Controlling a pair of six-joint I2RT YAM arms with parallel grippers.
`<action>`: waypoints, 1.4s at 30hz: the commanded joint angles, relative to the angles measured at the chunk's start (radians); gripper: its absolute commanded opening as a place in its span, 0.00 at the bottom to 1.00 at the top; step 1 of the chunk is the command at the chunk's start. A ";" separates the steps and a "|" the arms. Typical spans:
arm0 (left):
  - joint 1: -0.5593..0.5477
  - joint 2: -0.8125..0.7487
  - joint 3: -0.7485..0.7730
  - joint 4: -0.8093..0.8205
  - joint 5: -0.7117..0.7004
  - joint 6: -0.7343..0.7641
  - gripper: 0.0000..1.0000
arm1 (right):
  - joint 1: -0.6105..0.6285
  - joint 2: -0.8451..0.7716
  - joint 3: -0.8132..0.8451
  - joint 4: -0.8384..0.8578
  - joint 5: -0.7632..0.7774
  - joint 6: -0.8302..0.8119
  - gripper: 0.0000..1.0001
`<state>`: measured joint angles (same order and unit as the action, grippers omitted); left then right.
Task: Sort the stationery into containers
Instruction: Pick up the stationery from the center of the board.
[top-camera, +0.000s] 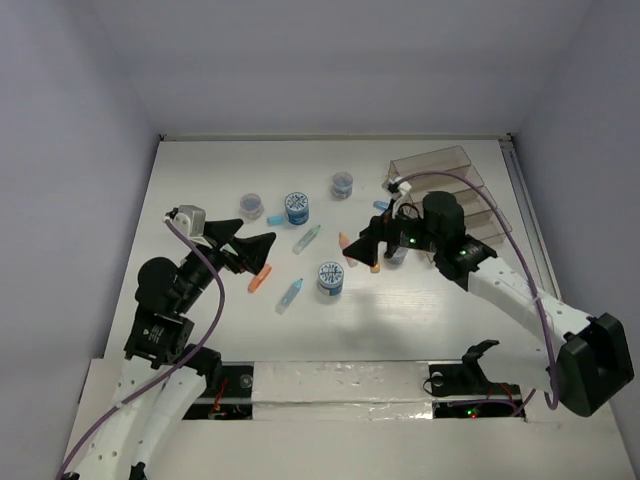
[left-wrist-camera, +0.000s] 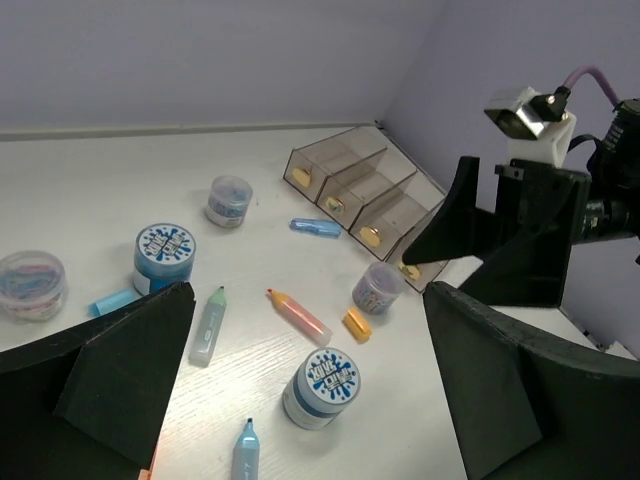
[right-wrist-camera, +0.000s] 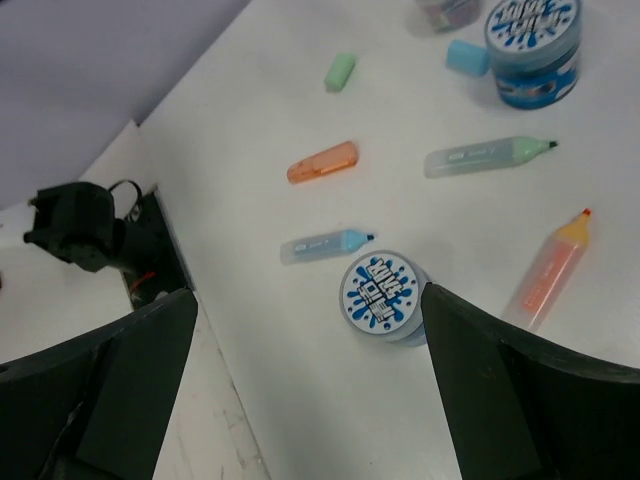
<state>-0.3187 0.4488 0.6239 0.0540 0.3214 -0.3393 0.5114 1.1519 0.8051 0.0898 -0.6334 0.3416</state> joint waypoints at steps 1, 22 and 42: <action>0.003 0.018 0.045 0.012 -0.007 0.020 0.99 | 0.094 0.043 0.074 -0.090 0.114 -0.094 1.00; 0.003 0.045 0.071 -0.046 -0.082 0.063 0.99 | 0.367 0.351 0.261 -0.349 0.578 -0.257 1.00; 0.003 0.056 0.069 -0.060 -0.074 0.079 0.99 | 0.386 0.551 0.332 -0.328 0.679 -0.217 0.89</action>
<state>-0.3187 0.5030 0.6682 -0.0360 0.2295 -0.2699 0.8867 1.6993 1.0931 -0.2642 -0.0166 0.1059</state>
